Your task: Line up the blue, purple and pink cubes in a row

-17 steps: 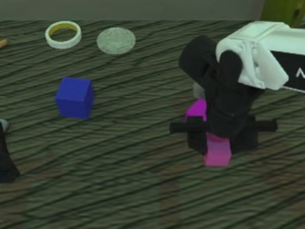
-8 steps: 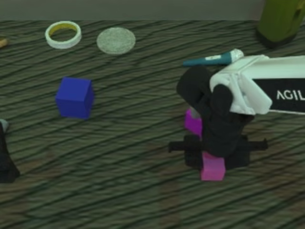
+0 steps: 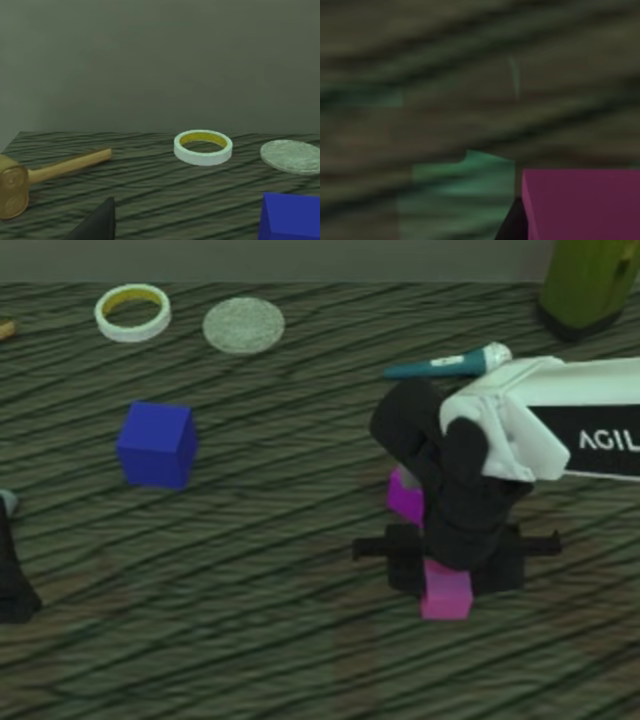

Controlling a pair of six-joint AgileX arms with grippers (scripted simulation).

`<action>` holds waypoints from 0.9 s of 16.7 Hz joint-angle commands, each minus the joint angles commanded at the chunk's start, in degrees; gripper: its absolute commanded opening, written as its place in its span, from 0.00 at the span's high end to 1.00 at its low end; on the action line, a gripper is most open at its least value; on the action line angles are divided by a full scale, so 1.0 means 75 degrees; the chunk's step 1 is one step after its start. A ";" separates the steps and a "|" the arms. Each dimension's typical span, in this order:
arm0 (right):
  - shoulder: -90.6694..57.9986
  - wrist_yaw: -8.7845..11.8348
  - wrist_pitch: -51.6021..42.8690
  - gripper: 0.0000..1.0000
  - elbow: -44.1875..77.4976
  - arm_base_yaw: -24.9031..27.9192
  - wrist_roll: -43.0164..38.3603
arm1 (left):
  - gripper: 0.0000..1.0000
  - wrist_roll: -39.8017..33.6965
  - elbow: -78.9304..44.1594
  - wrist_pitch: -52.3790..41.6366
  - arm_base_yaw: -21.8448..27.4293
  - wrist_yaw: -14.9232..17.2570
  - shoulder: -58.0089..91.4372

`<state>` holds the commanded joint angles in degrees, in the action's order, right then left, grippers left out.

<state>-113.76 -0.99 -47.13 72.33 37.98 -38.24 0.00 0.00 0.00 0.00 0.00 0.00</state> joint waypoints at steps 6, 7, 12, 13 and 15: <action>0.0000 0.0000 0.0000 0.10 0.0000 0.0000 0.0000 | 0.00 0.0000 0.0000 0.0000 0.0000 0.0000 0.0000; 0.0000 0.0000 0.0000 0.02 0.0000 0.0000 0.0000 | 0.00 0.0000 0.0000 0.0000 0.0000 0.0000 0.0000; 0.0000 0.0000 0.0000 0.00 0.0000 0.0000 0.0000 | 0.00 0.0000 0.0000 0.0000 0.0000 0.0000 0.0000; 0.0000 0.0000 0.0000 0.00 0.0000 0.0000 0.0000 | 0.00 0.0000 0.0000 0.0000 0.0000 0.0000 0.0000; 0.0000 0.0000 0.0000 0.00 0.0000 0.0000 0.0000 | 0.00 0.0000 0.0000 0.0000 0.0000 0.0000 0.0000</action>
<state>-113.76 -0.99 -47.13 72.33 37.98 -38.24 0.00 0.00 0.00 0.00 0.00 0.00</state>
